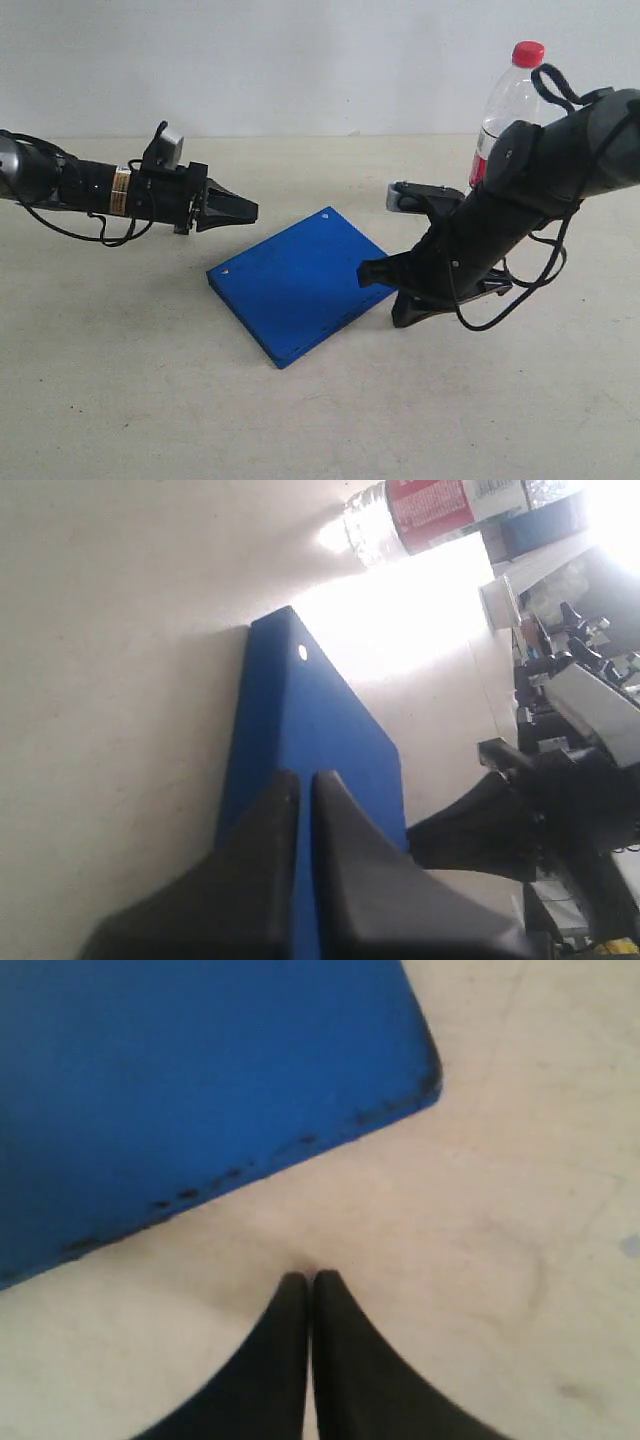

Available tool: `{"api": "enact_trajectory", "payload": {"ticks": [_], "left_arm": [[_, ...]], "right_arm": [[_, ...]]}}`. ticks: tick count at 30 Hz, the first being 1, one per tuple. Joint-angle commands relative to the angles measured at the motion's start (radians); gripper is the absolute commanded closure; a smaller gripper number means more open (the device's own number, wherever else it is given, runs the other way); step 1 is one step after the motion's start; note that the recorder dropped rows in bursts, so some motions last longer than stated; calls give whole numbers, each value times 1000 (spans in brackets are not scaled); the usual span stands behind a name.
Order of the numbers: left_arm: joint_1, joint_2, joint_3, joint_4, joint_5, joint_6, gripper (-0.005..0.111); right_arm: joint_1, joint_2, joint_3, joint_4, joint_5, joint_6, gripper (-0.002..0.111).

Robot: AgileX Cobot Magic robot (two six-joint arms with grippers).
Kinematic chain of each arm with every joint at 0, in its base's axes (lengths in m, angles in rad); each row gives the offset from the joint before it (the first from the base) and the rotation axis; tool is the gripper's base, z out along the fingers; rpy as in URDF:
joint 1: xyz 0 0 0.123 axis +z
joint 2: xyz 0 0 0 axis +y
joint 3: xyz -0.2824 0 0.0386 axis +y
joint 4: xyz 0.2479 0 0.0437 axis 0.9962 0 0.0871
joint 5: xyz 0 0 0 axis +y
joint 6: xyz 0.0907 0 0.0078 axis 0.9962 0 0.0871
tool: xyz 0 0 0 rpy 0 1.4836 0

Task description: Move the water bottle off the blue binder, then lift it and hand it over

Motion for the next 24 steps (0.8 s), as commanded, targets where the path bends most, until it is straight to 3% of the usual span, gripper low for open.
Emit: {"api": "enact_trajectory", "payload": {"ticks": [1, 8, 14, 18, 21, 24], "left_arm": [[2, 44, 22, 43, -3, -90, 102], [2, 44, 153, 43, -3, -112, 102], [4, 15, 202, 43, -3, -86, 102], [2, -50, 202, 43, -3, -96, 102], [5, -82, 202, 43, -3, -39, 102], [17, -97, 202, 43, -3, -8, 102]], "right_arm": [[0, 45, 0, 13, -149, -6, 109], [0, 50, -75, 14, -392, -6, 109], [0, -9, -159, 3, -327, -14, 109], [0, -69, -159, 3, -180, -14, 108], [0, -70, -159, 6, -129, -14, 95], [0, -50, -159, 17, -87, 25, 68]]}}
